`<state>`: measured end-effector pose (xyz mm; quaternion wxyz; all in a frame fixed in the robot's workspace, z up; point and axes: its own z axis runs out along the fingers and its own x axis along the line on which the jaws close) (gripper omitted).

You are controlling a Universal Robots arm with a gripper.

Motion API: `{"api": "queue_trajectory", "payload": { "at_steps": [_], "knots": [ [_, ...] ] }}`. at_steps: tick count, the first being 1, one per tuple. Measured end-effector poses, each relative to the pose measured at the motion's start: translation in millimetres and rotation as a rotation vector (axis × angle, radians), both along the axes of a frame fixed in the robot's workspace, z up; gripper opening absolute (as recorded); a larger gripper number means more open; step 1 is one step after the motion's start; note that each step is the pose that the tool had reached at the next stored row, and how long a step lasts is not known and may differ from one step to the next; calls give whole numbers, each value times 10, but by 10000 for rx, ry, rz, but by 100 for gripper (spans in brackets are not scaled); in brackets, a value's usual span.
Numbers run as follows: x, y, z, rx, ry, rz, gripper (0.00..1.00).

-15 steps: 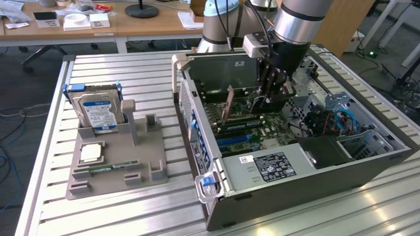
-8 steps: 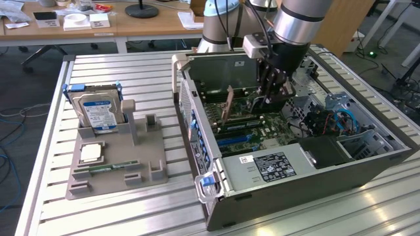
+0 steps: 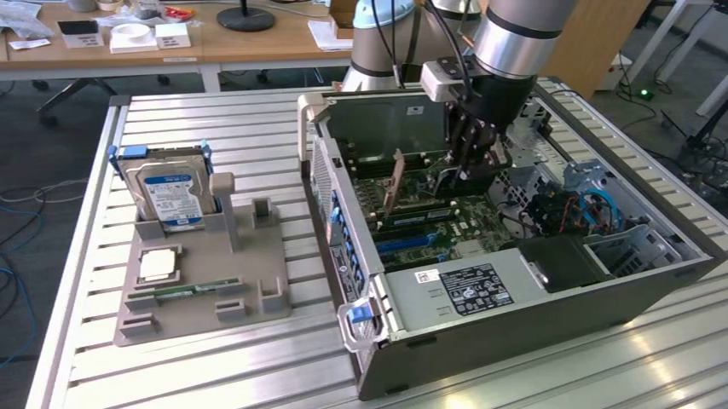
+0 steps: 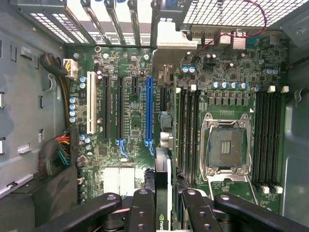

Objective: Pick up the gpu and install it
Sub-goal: 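Insert the gpu into the slot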

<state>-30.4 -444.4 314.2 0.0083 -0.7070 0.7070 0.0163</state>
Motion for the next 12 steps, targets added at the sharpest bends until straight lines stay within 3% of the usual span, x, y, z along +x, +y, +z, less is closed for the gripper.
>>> {"api": "queue_trajectory", "payload": {
  "at_steps": [12],
  "knots": [
    [0,0,-68,-1,40,0,26]
  ]
}}
